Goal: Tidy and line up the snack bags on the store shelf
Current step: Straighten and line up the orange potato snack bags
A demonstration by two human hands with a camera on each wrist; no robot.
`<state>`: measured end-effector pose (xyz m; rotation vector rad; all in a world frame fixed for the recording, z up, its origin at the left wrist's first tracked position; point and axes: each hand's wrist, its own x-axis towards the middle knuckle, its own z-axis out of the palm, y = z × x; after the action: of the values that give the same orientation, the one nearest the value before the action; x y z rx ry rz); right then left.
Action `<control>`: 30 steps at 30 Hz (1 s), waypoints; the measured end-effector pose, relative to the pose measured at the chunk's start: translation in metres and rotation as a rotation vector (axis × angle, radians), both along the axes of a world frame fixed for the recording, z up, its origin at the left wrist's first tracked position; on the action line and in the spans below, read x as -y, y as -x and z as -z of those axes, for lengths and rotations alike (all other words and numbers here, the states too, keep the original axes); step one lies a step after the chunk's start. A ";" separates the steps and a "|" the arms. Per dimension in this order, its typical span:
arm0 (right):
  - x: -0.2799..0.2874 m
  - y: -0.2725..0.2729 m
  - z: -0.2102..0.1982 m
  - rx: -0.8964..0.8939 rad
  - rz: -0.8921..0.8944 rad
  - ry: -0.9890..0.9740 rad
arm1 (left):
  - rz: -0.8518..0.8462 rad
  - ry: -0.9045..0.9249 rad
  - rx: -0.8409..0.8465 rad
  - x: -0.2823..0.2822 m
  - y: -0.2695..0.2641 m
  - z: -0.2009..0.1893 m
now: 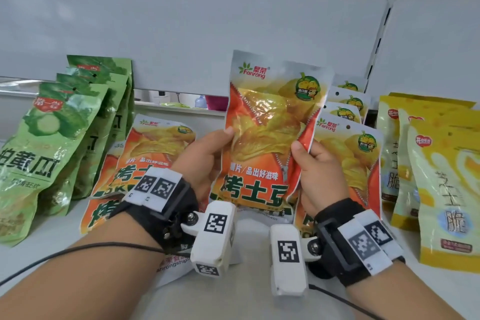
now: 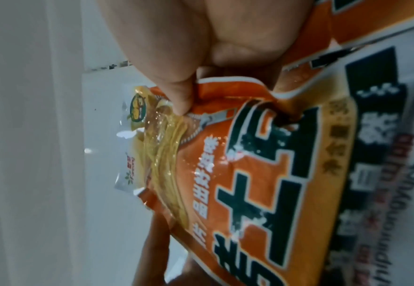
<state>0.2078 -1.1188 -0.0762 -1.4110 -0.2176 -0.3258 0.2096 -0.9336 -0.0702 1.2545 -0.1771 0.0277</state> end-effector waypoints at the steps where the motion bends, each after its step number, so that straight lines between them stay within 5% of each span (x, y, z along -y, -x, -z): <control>1: 0.002 -0.001 0.000 0.001 0.012 -0.048 | 0.043 -0.029 0.002 0.000 0.002 0.003; 6: 0.008 -0.004 -0.001 -0.040 -0.026 -0.142 | 0.055 -0.122 -0.002 0.002 -0.001 0.011; 10: 0.003 -0.001 0.007 -0.072 -0.182 0.045 | -0.040 -0.081 -0.032 0.000 -0.010 0.015; 15: -0.002 -0.001 0.013 -0.056 -0.163 0.223 | -0.126 -0.046 -0.058 -0.005 -0.012 0.018; 21: -0.004 0.000 0.011 -0.012 -0.095 0.093 | 0.159 -0.019 -0.103 -0.006 0.000 0.016; 30: -0.005 0.002 0.010 -0.083 -0.166 -0.071 | 0.098 -0.019 -0.118 -0.007 0.003 0.011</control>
<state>0.2063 -1.1140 -0.0860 -1.3238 -0.2508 -0.1368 0.2066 -0.9263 -0.0815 1.2612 -0.1366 -0.1331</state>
